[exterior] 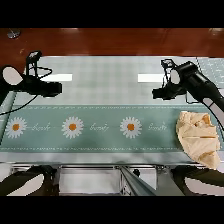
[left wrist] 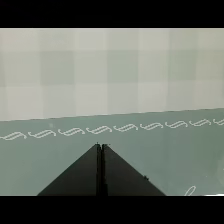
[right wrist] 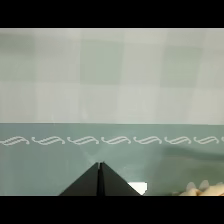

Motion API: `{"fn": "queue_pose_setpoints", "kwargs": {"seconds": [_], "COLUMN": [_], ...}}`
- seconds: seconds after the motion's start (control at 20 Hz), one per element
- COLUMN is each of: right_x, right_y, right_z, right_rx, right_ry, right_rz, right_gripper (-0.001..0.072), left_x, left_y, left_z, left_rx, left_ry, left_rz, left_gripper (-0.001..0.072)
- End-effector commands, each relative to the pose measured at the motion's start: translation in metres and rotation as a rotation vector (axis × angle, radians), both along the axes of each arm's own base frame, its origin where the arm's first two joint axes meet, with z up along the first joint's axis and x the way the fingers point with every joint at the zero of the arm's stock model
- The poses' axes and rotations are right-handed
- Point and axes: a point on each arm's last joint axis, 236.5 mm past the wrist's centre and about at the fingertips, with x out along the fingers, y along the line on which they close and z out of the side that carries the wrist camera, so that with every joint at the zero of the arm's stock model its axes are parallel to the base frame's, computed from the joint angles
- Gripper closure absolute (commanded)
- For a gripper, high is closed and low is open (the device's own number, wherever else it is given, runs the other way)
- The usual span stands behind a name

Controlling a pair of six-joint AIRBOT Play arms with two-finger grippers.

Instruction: Fold the shirts.

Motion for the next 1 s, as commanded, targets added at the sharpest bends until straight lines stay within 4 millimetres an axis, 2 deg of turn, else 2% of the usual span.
{"fn": "queue_pose_setpoints", "kwargs": {"seconds": [0.0,0.55,0.75,0.85,0.9,0.95], "right_x": [0.0,0.0,0.006,0.001,-0.004,-0.011], "right_y": [0.0,0.001,0.004,0.003,0.002,-0.002], "right_z": [0.0,0.0,0.001,0.0,0.002,0.006], "right_rx": [0.0,0.002,0.015,0.015,0.013,0.01], "right_ry": [0.001,0.001,-0.026,-0.006,0.01,0.023], "right_rz": [0.0,-0.001,0.004,-0.009,-0.028,-0.062], "right_gripper": [0.0683,0.0683,0.0682,0.0679,0.0598,0.0257], "left_x": [0.0,0.0,0.0,0.007,0.017,0.023], "left_y": [0.0,0.0,0.0,0.001,0.001,0.002], "left_z": [0.0,0.0,0.0,0.002,0.006,0.01], "left_rx": [0.001,0.0,0.0,0.0,-0.001,-0.001], "left_ry": [0.0,0.0,0.001,-0.029,-0.071,-0.101], "left_rz": [0.0,0.0,0.0,0.007,0.016,0.022], "left_gripper": [0.0686,0.0686,0.0686,0.0686,0.0656,0.0359]}}
